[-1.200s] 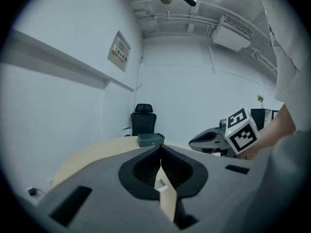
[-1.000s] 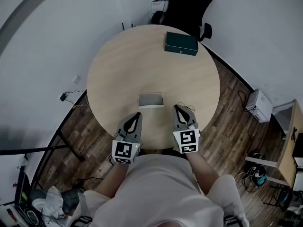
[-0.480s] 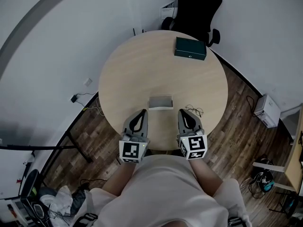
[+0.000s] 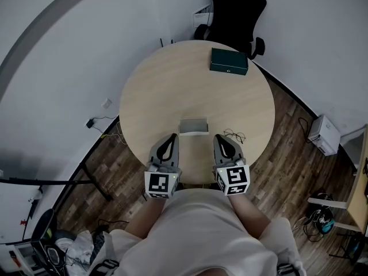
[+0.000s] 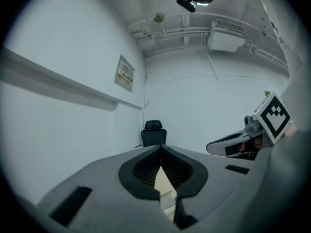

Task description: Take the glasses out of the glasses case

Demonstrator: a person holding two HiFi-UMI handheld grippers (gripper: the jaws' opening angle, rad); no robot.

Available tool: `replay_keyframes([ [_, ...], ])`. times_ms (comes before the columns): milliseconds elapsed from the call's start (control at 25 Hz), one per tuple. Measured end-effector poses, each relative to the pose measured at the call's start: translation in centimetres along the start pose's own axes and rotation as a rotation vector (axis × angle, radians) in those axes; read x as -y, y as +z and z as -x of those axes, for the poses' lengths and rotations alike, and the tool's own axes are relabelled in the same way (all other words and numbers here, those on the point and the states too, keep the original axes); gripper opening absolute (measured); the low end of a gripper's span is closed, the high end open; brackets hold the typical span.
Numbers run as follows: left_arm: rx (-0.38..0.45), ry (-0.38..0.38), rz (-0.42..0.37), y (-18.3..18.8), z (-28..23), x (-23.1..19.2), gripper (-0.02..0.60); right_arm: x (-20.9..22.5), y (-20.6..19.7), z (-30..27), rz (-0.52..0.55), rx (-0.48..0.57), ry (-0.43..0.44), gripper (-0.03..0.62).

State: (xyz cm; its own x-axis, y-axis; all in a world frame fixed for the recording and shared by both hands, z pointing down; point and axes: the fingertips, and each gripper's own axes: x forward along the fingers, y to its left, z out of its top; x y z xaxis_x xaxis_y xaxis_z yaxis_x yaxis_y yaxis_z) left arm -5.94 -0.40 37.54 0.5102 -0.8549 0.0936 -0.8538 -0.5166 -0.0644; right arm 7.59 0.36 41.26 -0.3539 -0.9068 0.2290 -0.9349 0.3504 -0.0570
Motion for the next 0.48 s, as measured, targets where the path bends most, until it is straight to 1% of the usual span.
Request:
replay_keyframes([
  [280, -0.004, 0.0, -0.001, 0.29, -0.17, 0.09, 0.008, 0.12, 0.56, 0.07, 0.005, 0.008, 0.001, 0.012],
  [480, -0.007, 0.001, 0.009, -0.36, 0.19, -0.32, 0.008, -0.54, 0.34, 0.04, -0.01, 0.004, 0.011, 0.012],
])
